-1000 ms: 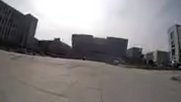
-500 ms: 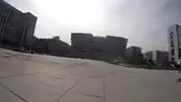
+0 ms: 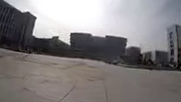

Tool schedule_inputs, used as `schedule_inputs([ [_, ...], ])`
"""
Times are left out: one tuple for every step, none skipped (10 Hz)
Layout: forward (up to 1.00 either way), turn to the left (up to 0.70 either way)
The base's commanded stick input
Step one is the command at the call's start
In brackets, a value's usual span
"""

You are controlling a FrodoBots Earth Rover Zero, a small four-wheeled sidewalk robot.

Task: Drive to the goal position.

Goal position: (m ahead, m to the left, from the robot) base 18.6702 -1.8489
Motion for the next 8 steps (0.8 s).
schedule_inputs([
  [1.0,0.0],
  [1.0,0.0],
  [1.0,0.0],
  [1.0,0.0],
  [1.0,0.0],
  [1.0,0.0],
  [1.0,0.0],
  [1.0,0.0],
])
